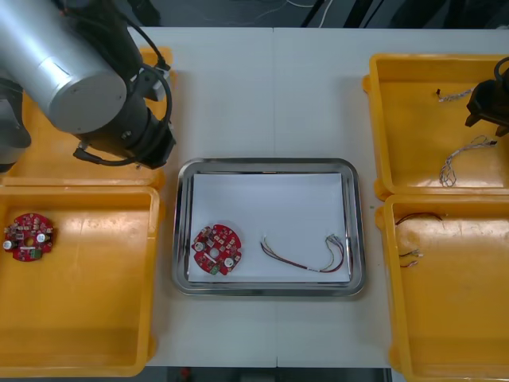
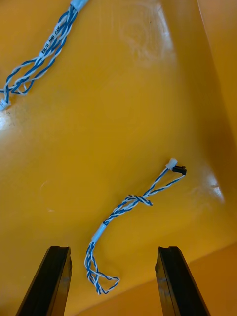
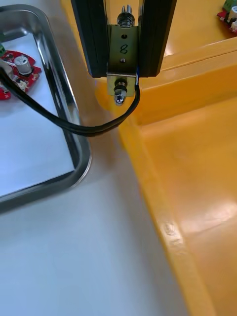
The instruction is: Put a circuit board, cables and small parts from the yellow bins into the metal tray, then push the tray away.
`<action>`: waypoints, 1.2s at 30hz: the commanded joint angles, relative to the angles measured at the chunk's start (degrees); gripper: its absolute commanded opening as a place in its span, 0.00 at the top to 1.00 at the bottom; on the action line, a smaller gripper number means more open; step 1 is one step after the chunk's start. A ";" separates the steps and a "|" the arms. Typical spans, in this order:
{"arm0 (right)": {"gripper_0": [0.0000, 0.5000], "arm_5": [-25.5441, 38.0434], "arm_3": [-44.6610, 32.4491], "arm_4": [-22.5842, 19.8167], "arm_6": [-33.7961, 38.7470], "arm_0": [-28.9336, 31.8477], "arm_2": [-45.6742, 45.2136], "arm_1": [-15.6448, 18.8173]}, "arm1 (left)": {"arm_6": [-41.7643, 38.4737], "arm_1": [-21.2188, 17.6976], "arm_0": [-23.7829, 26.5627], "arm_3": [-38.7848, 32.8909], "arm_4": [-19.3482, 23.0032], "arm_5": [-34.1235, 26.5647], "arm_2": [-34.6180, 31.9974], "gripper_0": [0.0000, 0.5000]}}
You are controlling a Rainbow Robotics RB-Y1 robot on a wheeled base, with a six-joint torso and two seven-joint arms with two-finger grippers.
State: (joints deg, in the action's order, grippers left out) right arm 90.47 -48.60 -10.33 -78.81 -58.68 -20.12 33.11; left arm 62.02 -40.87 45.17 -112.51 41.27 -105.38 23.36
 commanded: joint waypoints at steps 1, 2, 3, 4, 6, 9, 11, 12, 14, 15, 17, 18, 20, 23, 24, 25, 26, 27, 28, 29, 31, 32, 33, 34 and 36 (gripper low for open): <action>0.00 1.38 -3.34 -0.22 5.95 -2.23 -1.41 1.69 | -7.88 2.81 2.20 -2.10 -0.84 -0.53 5.29 1.00; 0.00 1.47 -3.78 -0.22 6.48 -2.05 -1.32 1.43 | -8.67 3.07 2.29 -2.10 -0.93 -0.44 5.82 1.00; 0.00 1.47 -5.01 -0.04 7.71 -1.26 -1.24 0.99 | -9.99 3.78 2.55 -2.10 -1.11 -0.53 6.43 1.00; 0.00 1.47 -6.42 -0.04 8.68 -0.29 -1.06 0.64 | -11.22 4.30 2.64 -2.10 -1.11 -0.44 6.96 1.00; 0.00 1.47 -8.62 -0.13 10.61 1.29 -0.71 -0.07 | -13.15 5.27 2.73 -2.01 -1.63 -0.18 8.10 1.00; 0.00 1.47 -10.72 -0.39 13.78 3.31 -0.62 -1.03 | -16.23 6.50 3.17 -1.39 -2.07 0.35 10.03 1.00; 0.00 1.47 -10.90 -0.39 16.50 4.10 -0.80 -1.56 | -18.16 6.94 3.17 -0.34 -2.16 2.20 11.53 1.00; 0.00 1.47 -10.90 -0.48 17.20 4.19 -0.88 -1.74 | -18.51 7.03 3.17 -0.08 -2.25 2.72 11.88 1.00; 0.00 1.47 -10.90 -0.22 20.19 4.54 -1.15 -2.70 | -19.74 7.47 3.17 1.33 -2.95 4.92 13.46 1.00; 0.00 1.38 -10.90 -0.04 20.89 4.54 -1.24 -2.88 | -19.83 7.56 3.17 1.68 -3.30 5.36 13.81 1.00; 0.00 1.29 -10.90 0.22 24.15 4.80 -1.68 -3.85 | -20.10 8.08 3.17 3.53 -4.45 7.29 15.13 1.00; 0.00 1.11 -10.90 0.22 25.73 5.15 -1.85 -4.29 | -20.27 8.26 3.17 4.41 -5.15 8.26 15.92 1.00; 0.00 0.94 -10.90 0.13 27.57 5.51 -2.03 -4.99 | -20.54 8.52 3.17 5.73 -5.85 9.49 16.80 1.00; 0.00 0.23 -10.90 0.05 29.33 6.21 -2.03 -5.69 | -20.97 8.79 3.17 7.75 -6.56 11.43 17.94 1.00; 0.00 -0.20 -10.90 -0.22 29.42 6.74 -2.11 -5.87 | -21.15 8.88 3.17 8.54 -6.47 12.30 18.12 1.00; 0.00 -0.47 -10.90 -0.22 29.33 6.91 -2.11 -5.87 | -21.24 8.96 3.17 8.98 -6.47 12.66 18.21 1.00; 0.00 -1.17 -10.90 -0.39 29.33 7.53 -2.11 -5.96 | -21.41 9.14 3.17 9.86 -6.47 13.54 18.56 1.00; 0.00 -1.96 -10.90 -0.48 29.07 8.06 -2.11 -5.87 | -21.59 9.23 3.17 10.74 -6.56 14.33 18.82 1.00; 0.00 -2.40 -10.90 -0.66 28.98 8.41 -2.11 -5.87 | -21.68 9.31 3.17 11.09 -6.73 14.68 19.00 1.00; 0.00 -3.28 -10.90 -0.92 28.89 9.02 -2.11 -5.87 | -21.85 9.40 3.17 11.79 -6.91 15.47 19.35 1.00; 0.00 -4.51 -10.90 -1.36 28.72 9.90 -2.11 -5.87 | -22.21 9.58 3.17 12.67 -7.26 16.61 19.79 1.00; 0.00 -5.04 -10.90 -1.45 28.63 10.34 -2.03 -5.87 | -22.38 9.67 3.17 13.02 -7.35 17.23 20.05 1.00; 0.00 -5.30 -10.90 -1.45 28.63 10.60 -1.76 -5.96 | -22.56 9.67 3.17 13.20 -7.35 17.49 20.23 1.00; 0.00 -5.30 -10.90 -1.45 28.63 10.60 -1.76 -5.87 | -22.64 9.67 3.08 13.20 -7.35 17.58 20.23 1.00; 0.00 -5.30 -10.90 -1.54 29.07 10.78 -1.68 -5.87 | -23.26 9.75 3.17 13.20 -7.08 17.67 20.23 0.99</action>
State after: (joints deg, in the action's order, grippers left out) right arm 85.67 -57.76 -11.33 -50.75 -48.44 -20.77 27.53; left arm 40.18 -32.55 45.90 -98.84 34.59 -88.45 42.81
